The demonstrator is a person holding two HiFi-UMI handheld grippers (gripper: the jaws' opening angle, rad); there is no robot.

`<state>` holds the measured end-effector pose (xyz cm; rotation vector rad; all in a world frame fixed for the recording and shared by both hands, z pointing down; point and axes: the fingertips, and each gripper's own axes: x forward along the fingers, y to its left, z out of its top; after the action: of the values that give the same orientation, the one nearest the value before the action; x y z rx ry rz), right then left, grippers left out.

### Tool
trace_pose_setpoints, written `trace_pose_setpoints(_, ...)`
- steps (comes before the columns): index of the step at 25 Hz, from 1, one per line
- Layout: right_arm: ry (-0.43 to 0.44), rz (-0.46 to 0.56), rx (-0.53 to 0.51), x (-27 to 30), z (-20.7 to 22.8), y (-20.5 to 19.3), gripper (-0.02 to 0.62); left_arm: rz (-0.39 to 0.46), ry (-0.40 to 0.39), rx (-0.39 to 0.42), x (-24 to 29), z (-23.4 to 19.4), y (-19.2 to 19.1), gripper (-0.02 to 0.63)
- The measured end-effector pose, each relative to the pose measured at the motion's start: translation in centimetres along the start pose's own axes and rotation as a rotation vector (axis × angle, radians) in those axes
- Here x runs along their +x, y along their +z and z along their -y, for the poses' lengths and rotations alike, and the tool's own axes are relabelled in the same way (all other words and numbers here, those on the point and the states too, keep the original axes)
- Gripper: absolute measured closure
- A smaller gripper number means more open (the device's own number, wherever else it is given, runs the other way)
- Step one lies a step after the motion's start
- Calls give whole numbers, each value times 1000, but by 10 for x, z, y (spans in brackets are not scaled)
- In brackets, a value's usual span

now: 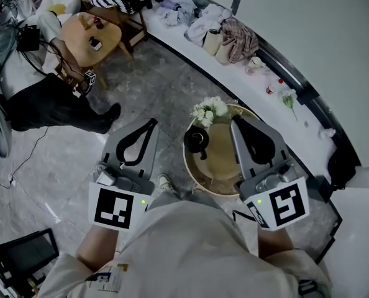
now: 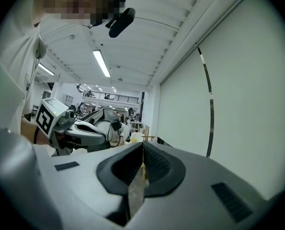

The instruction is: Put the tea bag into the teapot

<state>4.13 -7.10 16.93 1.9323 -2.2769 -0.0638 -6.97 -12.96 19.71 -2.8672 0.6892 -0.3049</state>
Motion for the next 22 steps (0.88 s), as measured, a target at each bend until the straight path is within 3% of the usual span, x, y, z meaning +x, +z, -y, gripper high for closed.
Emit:
trace_pose_setpoints(10, 20, -16, -6, -6, -7, -5, 588, -16, -18, -45, -5, 10, -5, 598)
trace_pose_setpoints(22, 26, -22, -19, -4, -12, -9, 588, -17, -25, 0, -8, 12, -1, 598)
